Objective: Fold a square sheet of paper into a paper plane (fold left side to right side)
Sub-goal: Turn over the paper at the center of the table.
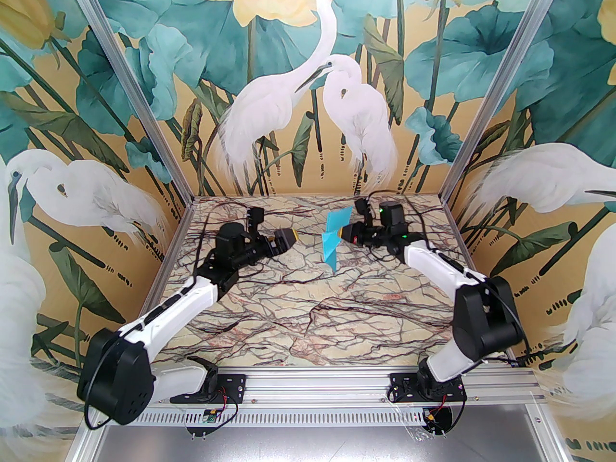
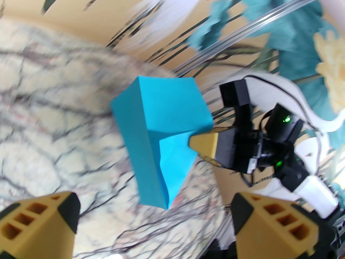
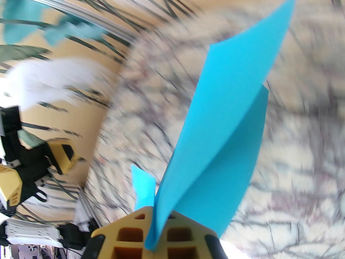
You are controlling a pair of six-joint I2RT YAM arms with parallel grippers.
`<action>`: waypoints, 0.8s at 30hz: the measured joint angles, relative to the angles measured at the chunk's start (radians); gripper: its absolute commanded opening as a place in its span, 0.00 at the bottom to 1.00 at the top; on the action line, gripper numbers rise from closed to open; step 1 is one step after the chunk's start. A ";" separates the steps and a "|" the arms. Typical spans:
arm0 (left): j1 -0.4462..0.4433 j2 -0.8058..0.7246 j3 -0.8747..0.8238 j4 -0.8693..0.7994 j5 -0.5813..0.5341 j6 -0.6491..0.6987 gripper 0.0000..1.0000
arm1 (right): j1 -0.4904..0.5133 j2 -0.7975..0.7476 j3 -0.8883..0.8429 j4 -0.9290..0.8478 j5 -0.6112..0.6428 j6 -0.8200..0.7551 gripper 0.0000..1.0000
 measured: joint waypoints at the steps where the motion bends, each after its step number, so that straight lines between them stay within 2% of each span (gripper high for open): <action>1: 0.000 -0.008 0.027 0.007 0.023 -0.016 1.00 | -0.002 -0.011 0.023 0.024 -0.017 0.016 0.00; 10: 0.000 0.026 0.147 0.135 0.182 -0.180 0.99 | 0.021 -0.032 0.228 0.225 -0.131 0.169 0.00; 20: 0.000 0.122 0.159 0.318 0.279 -0.344 0.99 | 0.101 -0.026 0.310 0.254 -0.161 0.216 0.00; 24: -0.003 0.128 0.155 0.415 0.290 -0.399 0.96 | 0.107 -0.025 0.312 0.247 -0.164 0.216 0.00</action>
